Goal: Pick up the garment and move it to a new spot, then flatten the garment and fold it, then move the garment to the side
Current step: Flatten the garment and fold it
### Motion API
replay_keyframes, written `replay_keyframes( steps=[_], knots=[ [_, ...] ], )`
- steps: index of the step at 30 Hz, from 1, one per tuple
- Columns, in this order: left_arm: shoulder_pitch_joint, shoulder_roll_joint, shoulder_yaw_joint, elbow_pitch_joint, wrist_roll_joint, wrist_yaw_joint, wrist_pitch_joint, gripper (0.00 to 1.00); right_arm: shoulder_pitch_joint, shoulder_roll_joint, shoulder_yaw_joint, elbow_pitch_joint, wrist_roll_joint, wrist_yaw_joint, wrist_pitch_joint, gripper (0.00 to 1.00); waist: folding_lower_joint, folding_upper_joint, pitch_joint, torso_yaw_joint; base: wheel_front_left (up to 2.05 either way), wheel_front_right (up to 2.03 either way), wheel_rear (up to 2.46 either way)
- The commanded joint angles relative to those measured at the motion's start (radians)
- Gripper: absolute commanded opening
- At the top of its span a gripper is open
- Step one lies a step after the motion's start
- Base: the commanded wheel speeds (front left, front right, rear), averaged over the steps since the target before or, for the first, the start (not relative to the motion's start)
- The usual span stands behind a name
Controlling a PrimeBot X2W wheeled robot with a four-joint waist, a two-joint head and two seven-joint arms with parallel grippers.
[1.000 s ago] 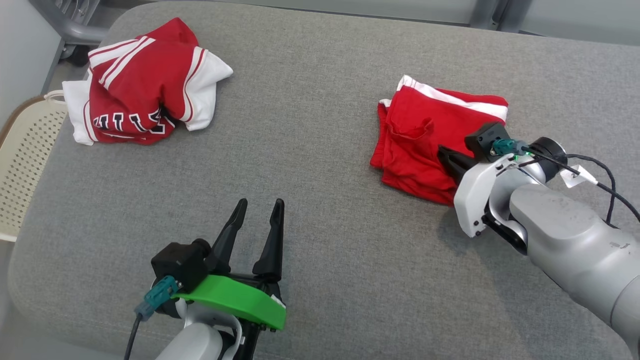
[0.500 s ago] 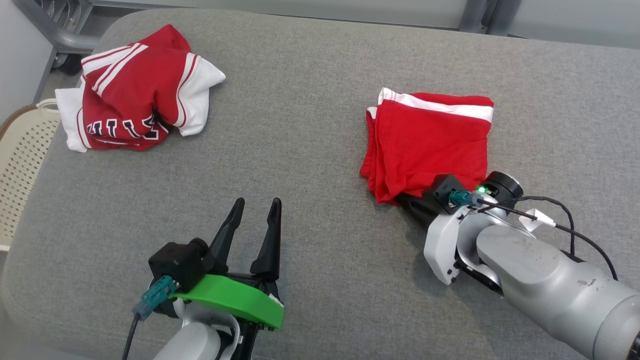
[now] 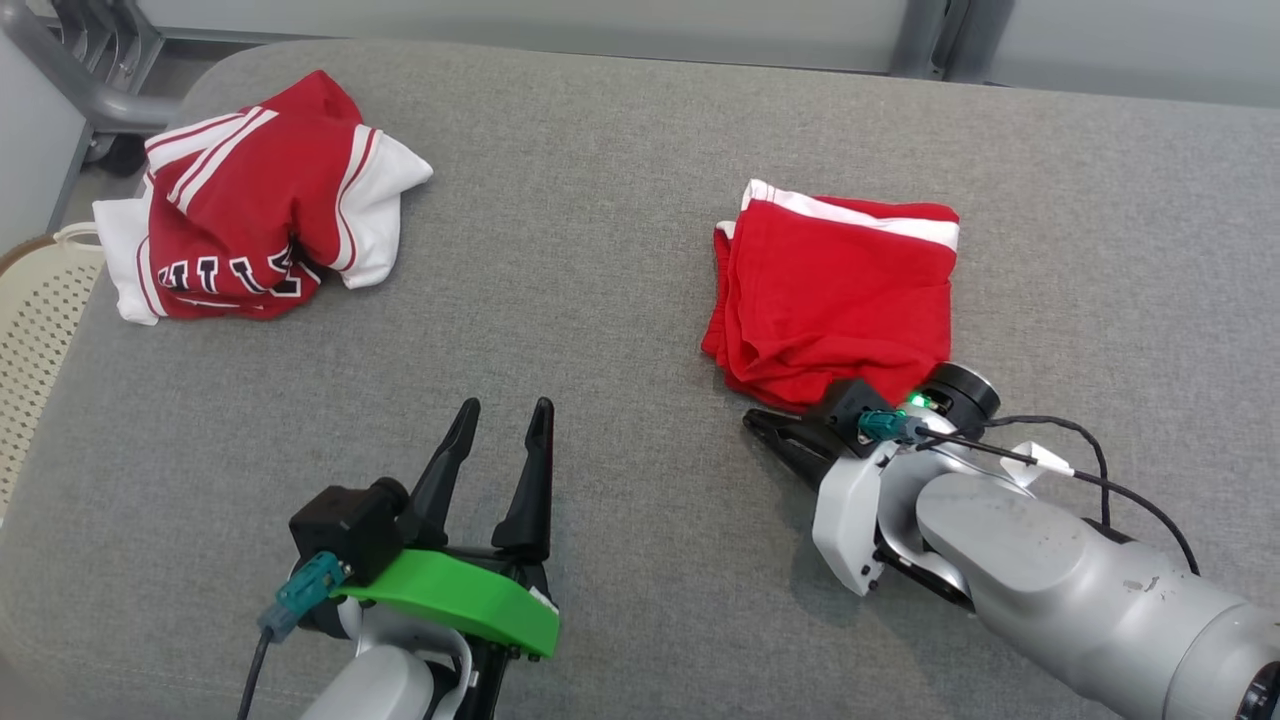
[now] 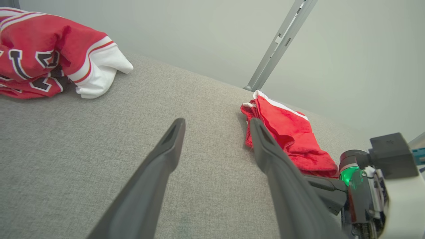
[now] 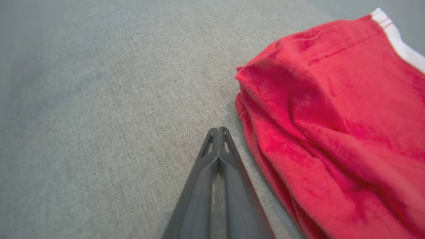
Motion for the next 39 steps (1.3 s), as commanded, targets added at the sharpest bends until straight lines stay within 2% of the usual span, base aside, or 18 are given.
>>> replay_keyframes(
  steps=[1, 5, 11, 17, 21, 30, 39],
  knots=[
    [0.008, 0.008, 0.005, 0.0, 0.002, 0.006, -0.003, 1.0, -0.014, -0.006, 0.001, -0.016, 0.012, -0.001, -0.008, 0.0, 0.0, 0.0, -0.016, -0.012, 0.0, 0.0, 0.0],
    [0.021, 0.012, 0.005, -0.009, 0.0, 0.013, -0.003, 1.0, -0.027, -0.029, -0.011, -0.06, 0.026, -0.001, -0.011, 0.0, 0.0, 0.0, -0.035, -0.027, 0.0, 0.0, 0.0],
    [0.032, 0.017, 0.003, -0.022, -0.001, 0.02, 0.001, 1.0, -0.026, -0.072, -0.097, -0.106, 0.018, -0.001, -0.012, 0.0, 0.0, 0.0, -0.045, -0.035, 0.0, 0.0, 0.0],
    [0.019, 0.013, -0.003, -0.028, -0.002, 0.014, 0.003, 1.0, -0.027, -0.088, -0.158, -0.06, 0.015, -0.001, -0.012, 0.0, 0.0, 0.0, -0.03, -0.011, 0.0, 0.0, 0.0],
    [0.005, 0.005, -0.008, -0.024, 0.0, 0.008, 0.004, 1.0, -0.055, -0.08, -0.168, 0.019, 0.034, -0.001, -0.012, 0.0, 0.0, 0.0, -0.011, 0.027, 0.0, 0.0, 0.0],
    [-0.011, -0.016, -0.014, -0.004, 0.001, -0.003, -0.001, 1.0, -0.094, -0.056, -0.118, 0.185, 0.061, -0.001, 0.01, 0.0, 0.0, 0.0, 0.017, 0.112, 0.0, 0.0, 0.0],
    [0.001, -0.026, -0.002, 0.015, 0.002, -0.012, -0.01, 1.0, -0.093, -0.042, -0.014, 0.141, 0.076, -0.001, 0.036, 0.0, 0.0, 0.0, 0.015, 0.129, 0.0, 0.0, 0.0]
  ],
)
